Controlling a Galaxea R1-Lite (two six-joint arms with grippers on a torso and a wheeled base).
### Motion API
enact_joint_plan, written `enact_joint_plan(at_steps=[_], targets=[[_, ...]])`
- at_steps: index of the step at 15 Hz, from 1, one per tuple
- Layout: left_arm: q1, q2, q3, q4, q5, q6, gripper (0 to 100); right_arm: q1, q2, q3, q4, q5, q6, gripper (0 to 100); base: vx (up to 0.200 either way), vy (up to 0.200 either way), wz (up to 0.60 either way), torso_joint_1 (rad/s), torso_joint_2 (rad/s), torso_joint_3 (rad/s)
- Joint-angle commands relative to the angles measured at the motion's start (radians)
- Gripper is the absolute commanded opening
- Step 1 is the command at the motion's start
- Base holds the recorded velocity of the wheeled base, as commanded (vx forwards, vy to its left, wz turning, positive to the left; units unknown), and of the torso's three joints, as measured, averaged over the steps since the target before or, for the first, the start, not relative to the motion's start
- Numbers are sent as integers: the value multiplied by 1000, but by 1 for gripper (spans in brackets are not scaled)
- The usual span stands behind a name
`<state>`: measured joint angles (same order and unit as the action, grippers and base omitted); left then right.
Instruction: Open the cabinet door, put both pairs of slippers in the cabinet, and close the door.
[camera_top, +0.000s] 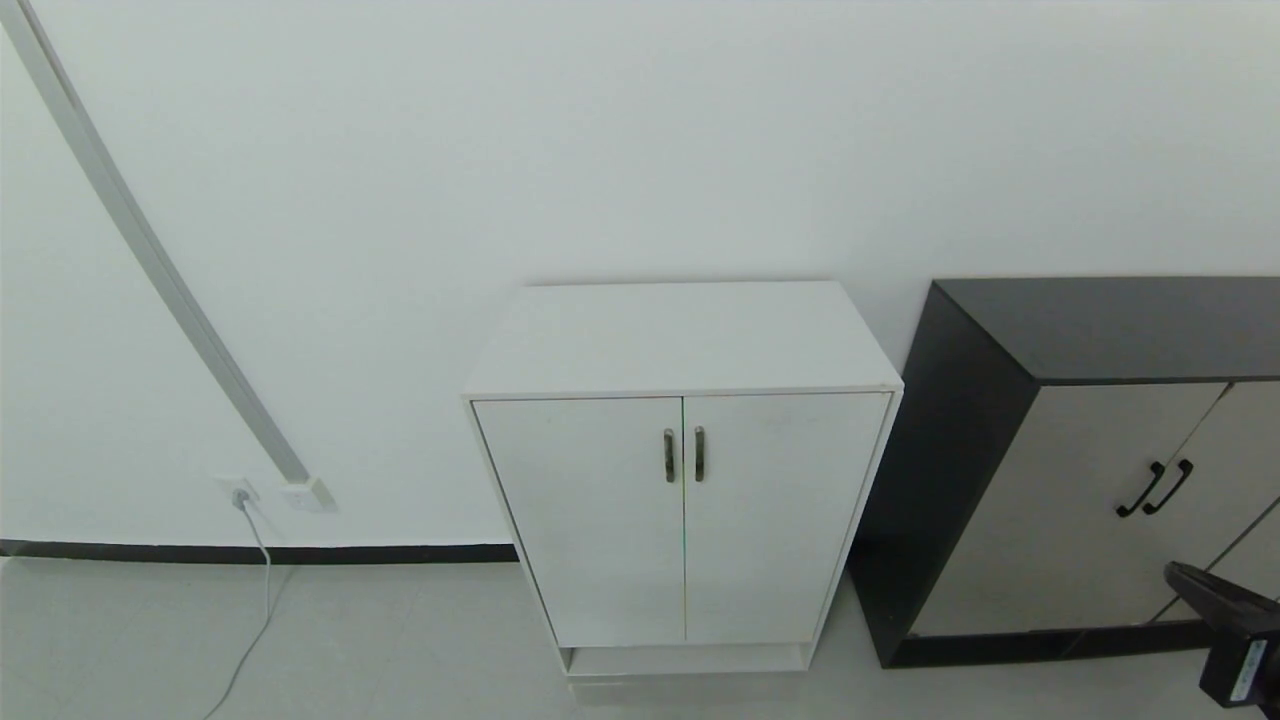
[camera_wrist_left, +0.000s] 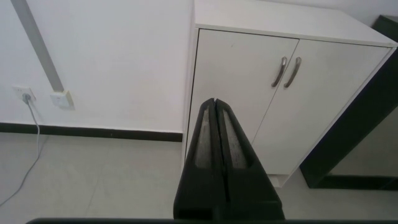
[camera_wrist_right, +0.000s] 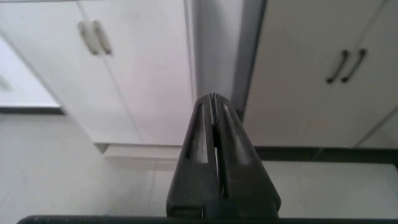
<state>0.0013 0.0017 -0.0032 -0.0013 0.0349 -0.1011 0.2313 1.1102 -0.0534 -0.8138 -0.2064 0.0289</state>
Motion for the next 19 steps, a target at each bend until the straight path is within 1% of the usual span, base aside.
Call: enact_joint_plan(at_steps=[1, 2, 4, 8, 12, 16, 19], targets=[[0, 0, 0, 0, 0, 0, 0, 0, -113, 18, 67, 2, 0, 0, 0, 0, 0, 0, 0, 0], [0, 0, 0, 0, 0, 0, 0, 0, -168, 17, 139, 28, 2, 0, 0, 0, 0, 0, 0, 0], [0, 0, 0, 0, 0, 1, 0, 0, -242, 15, 234, 62, 2, 0, 0, 0, 0, 0, 0, 0], [0, 0, 0, 0, 0, 0, 0, 3, -328, 23, 361, 127, 2, 0, 0, 0, 0, 0, 0, 0], [0, 0, 0, 0, 0, 1, 0, 20, -438, 50, 515, 222, 2, 0, 0, 0, 0, 0, 0, 0], [0, 0, 0, 0, 0, 1, 0, 22, -509, 52, 581, 239, 2, 0, 0, 0, 0, 0, 0, 0], [0, 1, 0, 0, 0, 1, 0, 28, -584, 52, 670, 240, 2, 0, 0, 0, 0, 0, 0, 0]])
